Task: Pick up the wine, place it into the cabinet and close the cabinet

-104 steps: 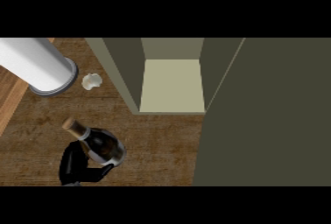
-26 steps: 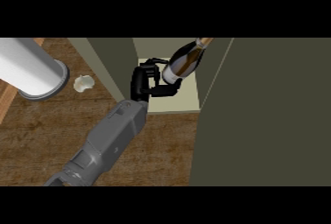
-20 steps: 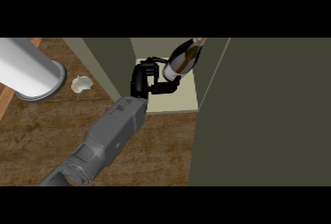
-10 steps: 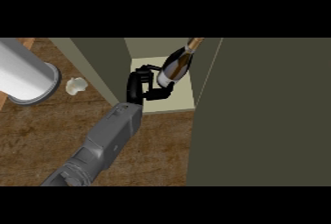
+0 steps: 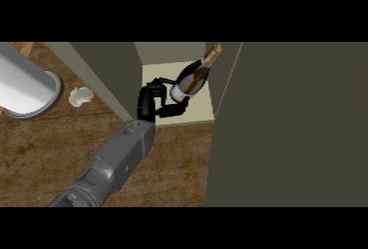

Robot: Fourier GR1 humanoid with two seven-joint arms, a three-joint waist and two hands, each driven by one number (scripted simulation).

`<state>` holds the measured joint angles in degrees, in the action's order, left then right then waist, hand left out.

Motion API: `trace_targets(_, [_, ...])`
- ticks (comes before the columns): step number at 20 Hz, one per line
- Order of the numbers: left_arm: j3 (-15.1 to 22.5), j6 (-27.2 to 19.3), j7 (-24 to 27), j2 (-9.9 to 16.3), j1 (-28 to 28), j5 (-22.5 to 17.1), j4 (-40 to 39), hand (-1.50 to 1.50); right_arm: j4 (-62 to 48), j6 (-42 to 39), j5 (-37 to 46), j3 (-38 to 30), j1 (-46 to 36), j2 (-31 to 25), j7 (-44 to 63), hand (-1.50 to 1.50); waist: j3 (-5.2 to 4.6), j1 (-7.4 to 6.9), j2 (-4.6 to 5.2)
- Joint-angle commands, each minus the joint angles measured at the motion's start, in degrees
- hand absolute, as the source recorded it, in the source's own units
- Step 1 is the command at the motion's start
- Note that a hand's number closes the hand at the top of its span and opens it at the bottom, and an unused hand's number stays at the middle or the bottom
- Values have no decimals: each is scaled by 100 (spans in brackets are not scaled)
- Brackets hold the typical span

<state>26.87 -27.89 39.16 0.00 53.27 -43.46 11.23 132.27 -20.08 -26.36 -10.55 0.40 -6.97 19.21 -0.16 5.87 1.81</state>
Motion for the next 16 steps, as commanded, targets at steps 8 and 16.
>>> trace_targets(8, [-124, -10, 108, 0, 450, -144, -214, 150, 41, 21, -102, 25, -92, -46, 91, -150, -2, 68, 26])
trace_targets(16, [-250, -38, 12, 0, 910, -165, -472, 150, -130, -154, -274, -125, -14, -122, -21, -150, 7, 87, 37])
